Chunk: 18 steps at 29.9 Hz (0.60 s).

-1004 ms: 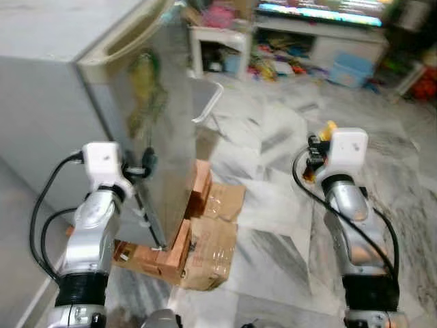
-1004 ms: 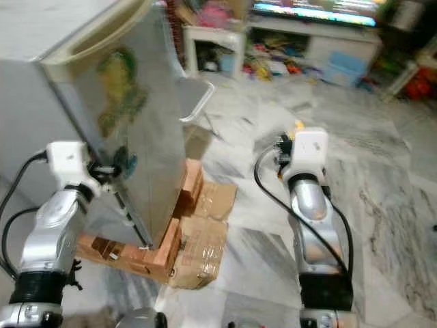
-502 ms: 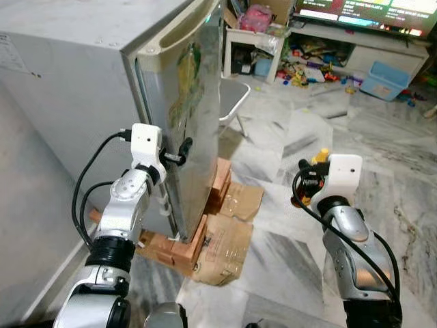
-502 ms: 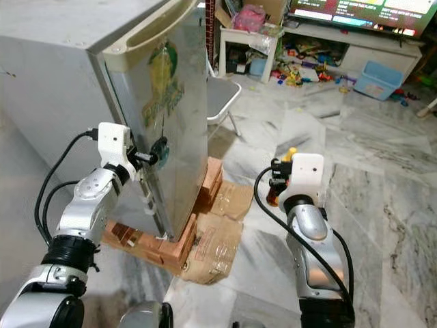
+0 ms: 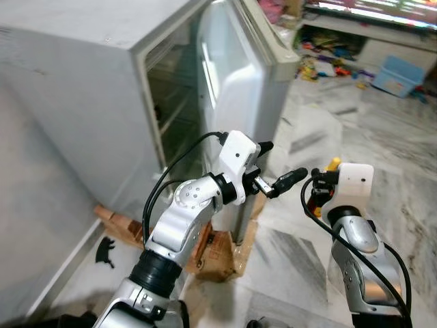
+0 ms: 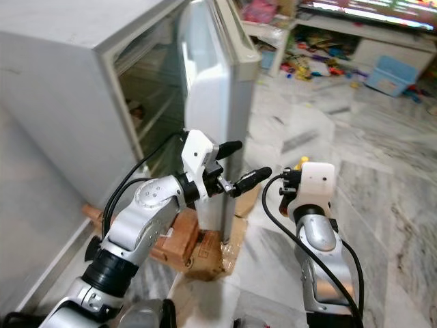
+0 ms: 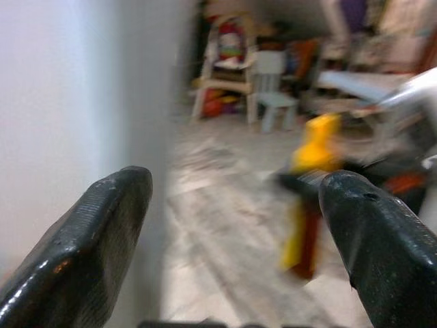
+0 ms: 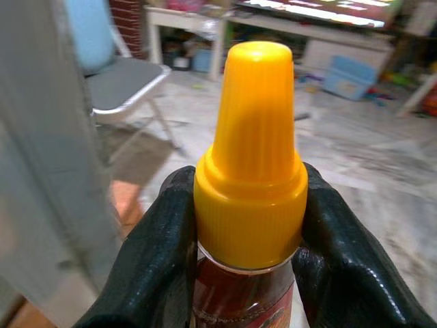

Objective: Restocking fridge

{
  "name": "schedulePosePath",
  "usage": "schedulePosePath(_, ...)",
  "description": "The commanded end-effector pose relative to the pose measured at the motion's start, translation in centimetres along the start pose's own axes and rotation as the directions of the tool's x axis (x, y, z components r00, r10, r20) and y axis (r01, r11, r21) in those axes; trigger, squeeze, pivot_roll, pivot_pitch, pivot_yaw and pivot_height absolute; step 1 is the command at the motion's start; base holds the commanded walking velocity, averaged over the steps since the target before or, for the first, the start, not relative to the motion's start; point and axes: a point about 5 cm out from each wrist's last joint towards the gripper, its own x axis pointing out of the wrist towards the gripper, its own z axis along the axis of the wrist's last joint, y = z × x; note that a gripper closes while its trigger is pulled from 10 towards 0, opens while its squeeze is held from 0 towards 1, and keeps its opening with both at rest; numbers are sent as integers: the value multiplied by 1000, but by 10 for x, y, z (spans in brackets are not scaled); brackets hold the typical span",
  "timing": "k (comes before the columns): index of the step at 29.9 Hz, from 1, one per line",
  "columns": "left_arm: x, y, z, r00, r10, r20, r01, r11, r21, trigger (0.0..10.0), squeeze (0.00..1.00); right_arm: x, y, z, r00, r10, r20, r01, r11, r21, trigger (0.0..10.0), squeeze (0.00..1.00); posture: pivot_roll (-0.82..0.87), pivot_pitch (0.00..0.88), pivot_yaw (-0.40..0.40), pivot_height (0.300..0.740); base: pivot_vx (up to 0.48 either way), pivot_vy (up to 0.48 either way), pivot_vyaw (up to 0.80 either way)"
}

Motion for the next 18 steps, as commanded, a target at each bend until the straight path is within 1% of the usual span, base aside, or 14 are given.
schedulePosePath(1, -10, 14, -4, 996, 88, -7, -88, 996, 12, 10000, 0, -2, -3, 13, 999, -23, 50, 23, 1000, -5, 10000, 0, 2, 0, -26, 740, 0, 0, -800)
schedulePosePath(4, -17, 22, -3, 991, 133, 2, -133, 991, 18, 10000, 0, -1, -3, 13, 998, -23, 53, 24, 1000, -13, 10000, 0, 6, 0, -27, 740, 0, 0, -800)
schedulePosePath(7, -20, 25, -1, 986, 163, 20, -164, 986, 14, 10000, 0, 1, 0, 15, 998, -17, 59, 17, 1000, -10, 10000, 0, 12, 0, -29, 740, 324, -85, -669)
schedulePosePath(12, -21, 24, 0, 981, 187, 42, -188, 982, 17, 10000, 0, 4, 6, 17, 998, 1, 69, 0, 1000, -14, 10000, 0, 18, 0, -35, 740, 380, -288, 0)
schedulePosePath(18, -20, 22, -1, 976, 212, 42, -213, 977, 22, 10000, 0, 8, 9, 20, 997, 10, 79, -9, 1000, -13, 10000, 0, 18, 0, -35, 740, 358, -314, 0)
